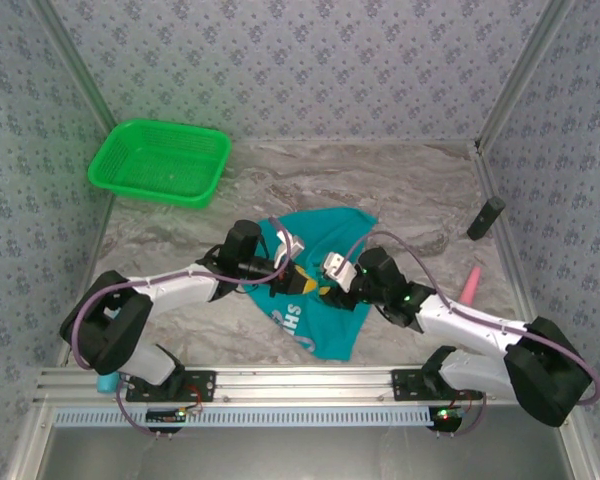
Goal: Fold the inside-out t-shirt
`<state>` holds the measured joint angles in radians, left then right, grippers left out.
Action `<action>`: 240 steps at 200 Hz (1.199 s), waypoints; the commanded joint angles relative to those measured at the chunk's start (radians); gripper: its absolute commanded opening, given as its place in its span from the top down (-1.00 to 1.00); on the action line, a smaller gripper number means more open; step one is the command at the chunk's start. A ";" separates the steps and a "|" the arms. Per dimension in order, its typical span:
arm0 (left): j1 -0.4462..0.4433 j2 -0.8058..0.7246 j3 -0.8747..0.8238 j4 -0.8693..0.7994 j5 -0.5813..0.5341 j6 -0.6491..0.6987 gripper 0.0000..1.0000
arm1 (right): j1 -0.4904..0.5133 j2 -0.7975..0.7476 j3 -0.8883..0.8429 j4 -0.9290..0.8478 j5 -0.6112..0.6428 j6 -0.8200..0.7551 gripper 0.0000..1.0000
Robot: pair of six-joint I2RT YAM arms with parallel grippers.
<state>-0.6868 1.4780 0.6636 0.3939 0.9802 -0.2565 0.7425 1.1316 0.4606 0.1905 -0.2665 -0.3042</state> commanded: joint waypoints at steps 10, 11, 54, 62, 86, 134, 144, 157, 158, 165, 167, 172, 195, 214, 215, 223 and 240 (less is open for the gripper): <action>0.011 0.018 -0.001 0.041 0.026 0.007 0.96 | 0.006 0.017 0.016 0.088 -0.027 -0.036 0.82; 0.013 0.018 -0.002 0.041 0.026 0.006 0.96 | 0.006 0.017 0.015 0.089 -0.028 -0.037 0.84; 0.088 0.035 -0.022 -0.044 -0.096 0.023 0.81 | -0.078 -0.088 -0.047 0.104 -0.147 -0.044 1.00; 0.096 0.054 -0.021 -0.067 -0.126 0.032 0.77 | -0.100 -0.125 -0.062 0.110 -0.191 -0.049 1.00; 0.109 0.152 -0.001 -0.103 -0.250 0.014 0.72 | -0.136 -0.227 -0.091 0.104 -0.298 -0.097 1.00; 0.117 0.307 0.024 -0.020 -0.300 -0.045 0.57 | -0.158 -0.336 -0.178 0.226 -0.414 -0.127 1.00; 0.117 0.299 0.023 -0.006 -0.270 -0.053 0.43 | -0.149 -0.341 -0.169 0.178 -0.410 -0.163 1.00; 0.115 0.250 0.011 -0.004 -0.259 -0.050 0.35 | -0.128 -0.333 -0.154 0.101 -0.361 -0.206 1.00; 0.115 0.245 0.010 -0.006 -0.259 -0.048 0.34 | -0.126 -0.333 -0.155 0.099 -0.357 -0.208 1.00; 0.116 0.206 0.001 -0.021 -0.260 -0.034 0.31 | -0.115 -0.326 -0.160 0.096 -0.317 -0.212 1.00; 0.116 0.193 -0.001 -0.028 -0.260 -0.027 0.30 | -0.110 -0.325 -0.161 0.095 -0.301 -0.211 1.00; 0.115 0.161 -0.005 -0.052 -0.260 -0.008 0.28 | -0.099 -0.324 -0.167 0.091 -0.273 -0.212 1.00; 0.112 0.004 -0.025 -0.176 -0.277 0.092 0.21 | -0.082 -0.325 -0.198 0.113 -0.177 -0.189 0.87; 0.103 -0.105 -0.047 -0.250 -0.275 0.178 0.15 | -0.080 -0.326 -0.193 0.071 -0.017 -0.169 0.77; 0.102 -0.109 -0.047 -0.254 -0.278 0.184 0.15 | -0.080 -0.325 -0.192 0.067 -0.003 -0.167 0.77; 0.082 -0.135 -0.041 -0.303 -0.311 0.228 0.11 | -0.078 -0.325 -0.182 0.037 0.083 -0.168 0.76; 0.040 -0.131 -0.010 -0.371 -0.377 0.297 0.10 | -0.078 -0.323 -0.166 -0.007 0.182 -0.168 0.59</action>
<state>-0.5972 1.3502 0.6312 0.1814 0.6773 -0.1139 0.6601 0.8146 0.2752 0.2634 -0.3111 -0.4797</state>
